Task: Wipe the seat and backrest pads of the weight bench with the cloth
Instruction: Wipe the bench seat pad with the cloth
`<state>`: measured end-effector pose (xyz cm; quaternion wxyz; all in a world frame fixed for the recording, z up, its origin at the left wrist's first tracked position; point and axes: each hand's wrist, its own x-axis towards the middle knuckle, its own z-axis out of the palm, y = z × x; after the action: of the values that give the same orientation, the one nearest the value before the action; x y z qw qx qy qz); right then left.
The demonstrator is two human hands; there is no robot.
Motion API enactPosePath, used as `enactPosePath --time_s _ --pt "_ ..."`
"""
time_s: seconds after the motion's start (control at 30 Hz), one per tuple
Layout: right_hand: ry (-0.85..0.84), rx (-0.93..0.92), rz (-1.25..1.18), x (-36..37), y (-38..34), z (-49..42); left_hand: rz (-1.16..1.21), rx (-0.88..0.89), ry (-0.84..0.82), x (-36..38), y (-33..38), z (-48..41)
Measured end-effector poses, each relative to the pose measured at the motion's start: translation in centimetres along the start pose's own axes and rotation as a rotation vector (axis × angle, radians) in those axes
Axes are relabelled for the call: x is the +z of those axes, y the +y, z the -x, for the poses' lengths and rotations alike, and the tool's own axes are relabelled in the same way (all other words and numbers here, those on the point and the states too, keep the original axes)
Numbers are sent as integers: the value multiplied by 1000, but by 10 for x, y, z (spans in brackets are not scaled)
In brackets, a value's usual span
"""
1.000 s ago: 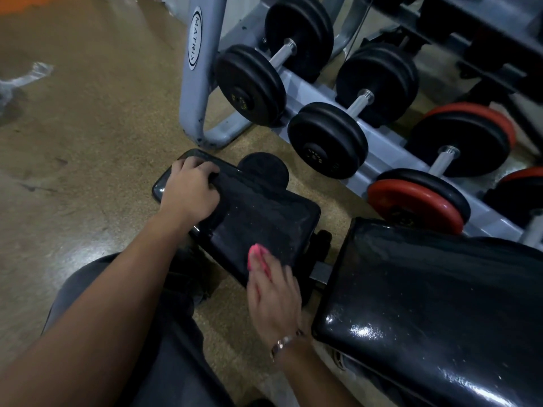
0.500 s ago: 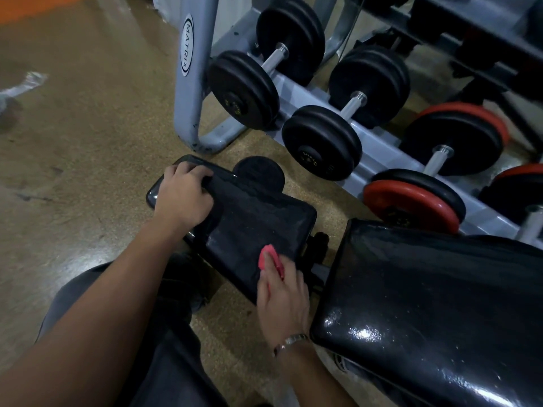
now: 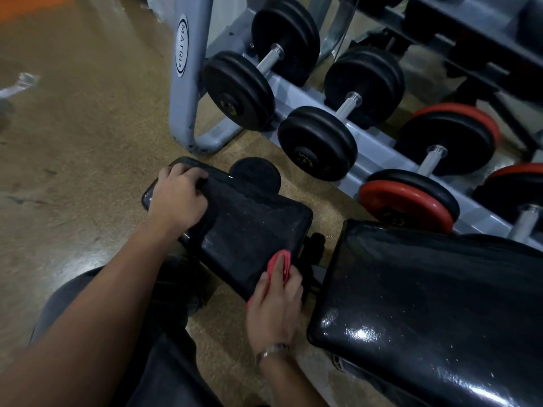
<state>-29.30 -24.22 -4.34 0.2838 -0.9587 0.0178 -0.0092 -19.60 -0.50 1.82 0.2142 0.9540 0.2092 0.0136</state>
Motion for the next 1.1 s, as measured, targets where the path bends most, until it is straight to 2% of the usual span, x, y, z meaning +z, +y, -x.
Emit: enactPosePath --time_s 0.1,0.3,0.5,0.67,0.8,1.0,1.1 --pt "-59 -34 46 -3 8 7 -1 -14 19 -3 3 -2" --pt "-80 214 -25 -6 0 -41 6 -25 0 -6 11 5" --pt "-166 161 15 -12 -6 -14 14 -57 32 -6 14 0" --pt "-135 368 -56 -10 -15 -68 20 -45 33 -4 14 0" --pt "-153 284 -97 -17 -20 -45 13 -23 62 -5 9 -2" --pt "-143 318 -52 -20 -8 -109 4 -28 57 -3 11 -2" --pt "-160 256 -72 -24 -10 -96 1 -21 72 -2 6 -5"
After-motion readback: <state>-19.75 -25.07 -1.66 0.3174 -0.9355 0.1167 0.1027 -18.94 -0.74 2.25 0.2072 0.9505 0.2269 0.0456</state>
